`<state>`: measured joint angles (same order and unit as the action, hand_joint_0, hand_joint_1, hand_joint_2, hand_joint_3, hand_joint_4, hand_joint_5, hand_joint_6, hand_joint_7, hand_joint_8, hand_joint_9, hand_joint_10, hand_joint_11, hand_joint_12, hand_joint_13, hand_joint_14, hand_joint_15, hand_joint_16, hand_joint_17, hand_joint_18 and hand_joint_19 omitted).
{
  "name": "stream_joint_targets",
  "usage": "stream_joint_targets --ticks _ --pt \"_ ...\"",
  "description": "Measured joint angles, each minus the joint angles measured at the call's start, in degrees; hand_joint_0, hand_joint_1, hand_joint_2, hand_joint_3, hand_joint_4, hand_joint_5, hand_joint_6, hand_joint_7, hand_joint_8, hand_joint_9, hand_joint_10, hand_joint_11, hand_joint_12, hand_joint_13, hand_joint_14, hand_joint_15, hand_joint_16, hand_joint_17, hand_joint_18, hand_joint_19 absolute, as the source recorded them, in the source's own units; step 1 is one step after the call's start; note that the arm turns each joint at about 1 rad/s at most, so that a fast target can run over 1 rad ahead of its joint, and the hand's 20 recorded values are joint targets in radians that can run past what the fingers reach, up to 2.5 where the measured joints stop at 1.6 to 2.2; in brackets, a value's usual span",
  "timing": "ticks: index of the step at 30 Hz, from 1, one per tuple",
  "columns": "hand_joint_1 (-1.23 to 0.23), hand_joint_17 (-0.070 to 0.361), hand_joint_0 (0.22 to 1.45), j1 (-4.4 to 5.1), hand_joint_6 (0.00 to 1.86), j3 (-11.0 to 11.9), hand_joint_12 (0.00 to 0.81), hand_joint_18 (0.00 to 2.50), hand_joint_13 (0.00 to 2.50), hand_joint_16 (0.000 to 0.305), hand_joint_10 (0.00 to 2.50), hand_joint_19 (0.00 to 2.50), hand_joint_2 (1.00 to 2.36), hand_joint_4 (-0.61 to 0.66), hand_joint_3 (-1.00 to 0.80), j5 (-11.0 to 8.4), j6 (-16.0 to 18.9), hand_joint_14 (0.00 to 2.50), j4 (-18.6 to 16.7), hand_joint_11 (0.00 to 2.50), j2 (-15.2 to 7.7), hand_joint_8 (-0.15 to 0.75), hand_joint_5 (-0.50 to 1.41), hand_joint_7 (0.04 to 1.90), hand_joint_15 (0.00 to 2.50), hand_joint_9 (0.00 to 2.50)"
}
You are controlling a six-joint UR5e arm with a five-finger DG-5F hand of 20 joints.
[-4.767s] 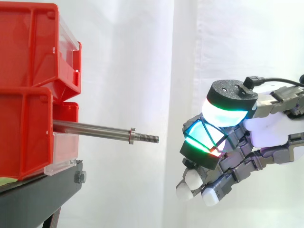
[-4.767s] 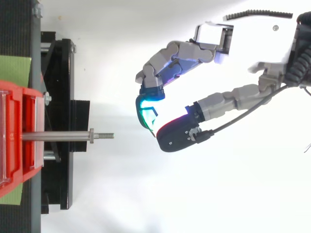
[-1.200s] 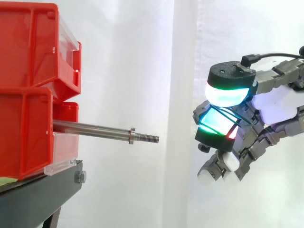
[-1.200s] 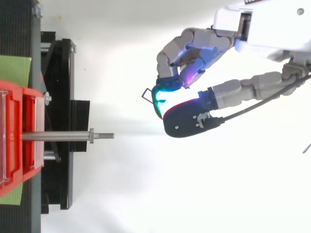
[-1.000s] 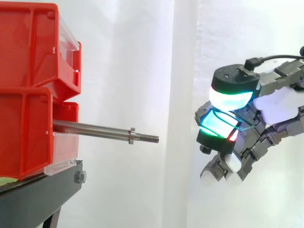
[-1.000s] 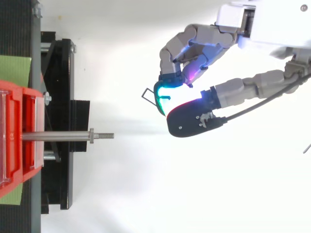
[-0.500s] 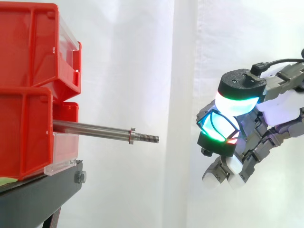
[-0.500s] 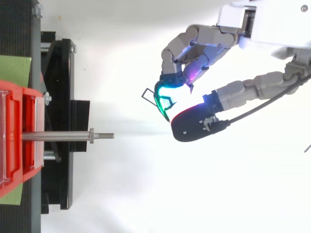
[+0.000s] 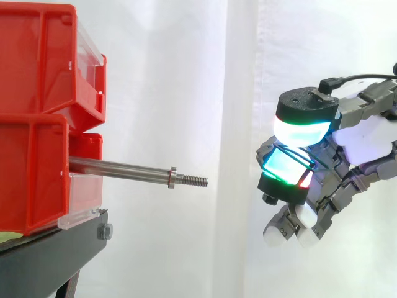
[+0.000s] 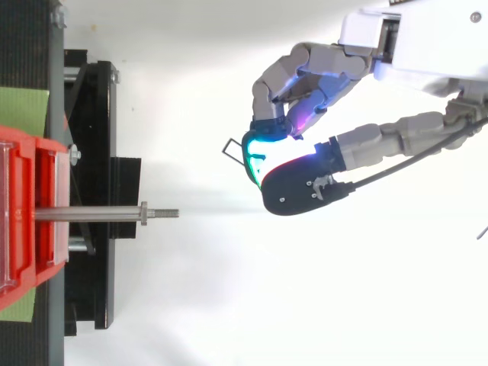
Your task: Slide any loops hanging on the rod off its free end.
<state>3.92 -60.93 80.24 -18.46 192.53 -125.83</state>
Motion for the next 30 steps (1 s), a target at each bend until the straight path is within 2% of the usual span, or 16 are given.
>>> stream_joint_targets --ticks 2,4,6,8,13,21,23,30 --pt "-0.76 0.100 0.56 0.00 0.88 0.01 0.327 0.43 0.44 0.045 0.02 0.34 1.02 0.08 -0.17 0.00 0.00 0.01 -0.11 0.57 0.02 0.256 -0.14 1.05 0.20 0.81" --pt "-0.77 0.101 0.57 0.01 0.89 0.01 0.324 0.43 0.44 0.045 0.02 0.34 1.02 0.06 -0.17 0.00 0.00 0.01 -0.17 0.57 0.02 0.251 -0.15 1.04 0.20 0.80" --pt "-0.78 0.101 0.59 0.01 0.89 0.01 0.322 0.44 0.44 0.045 0.02 0.33 1.02 0.08 -0.25 0.00 0.00 0.01 -0.20 0.57 0.01 0.246 -0.15 1.01 0.19 0.80" --pt "-0.74 0.102 0.59 0.01 0.89 0.02 0.321 0.45 0.44 0.045 0.02 0.34 1.01 0.09 -0.37 0.00 0.00 0.01 -0.21 0.56 0.02 0.242 -0.15 1.01 0.19 0.81" --pt "-0.58 0.101 0.57 -0.01 0.88 0.02 0.318 0.44 0.45 0.045 0.02 0.34 1.00 0.09 -0.47 0.00 0.00 0.01 -0.22 0.56 0.00 0.240 -0.13 1.06 0.19 0.85" --pt "-0.52 0.097 0.57 -0.01 0.89 0.01 0.317 0.41 0.44 0.043 0.02 0.35 1.00 0.11 -0.44 0.00 0.00 0.01 -0.22 0.56 -0.02 0.243 -0.12 1.05 0.19 0.86" --pt "-0.61 0.096 0.57 0.01 0.88 0.00 0.315 0.41 0.44 0.043 0.02 0.34 1.01 0.11 -0.37 0.00 0.00 0.01 -0.22 0.55 0.00 0.246 -0.11 1.08 0.20 0.86" --pt "-0.75 0.097 0.55 0.03 0.88 -0.01 0.321 0.44 0.47 0.043 0.02 0.33 1.02 0.08 -0.16 0.00 0.00 0.01 -0.22 0.55 0.01 0.249 -0.09 1.11 0.21 0.88"
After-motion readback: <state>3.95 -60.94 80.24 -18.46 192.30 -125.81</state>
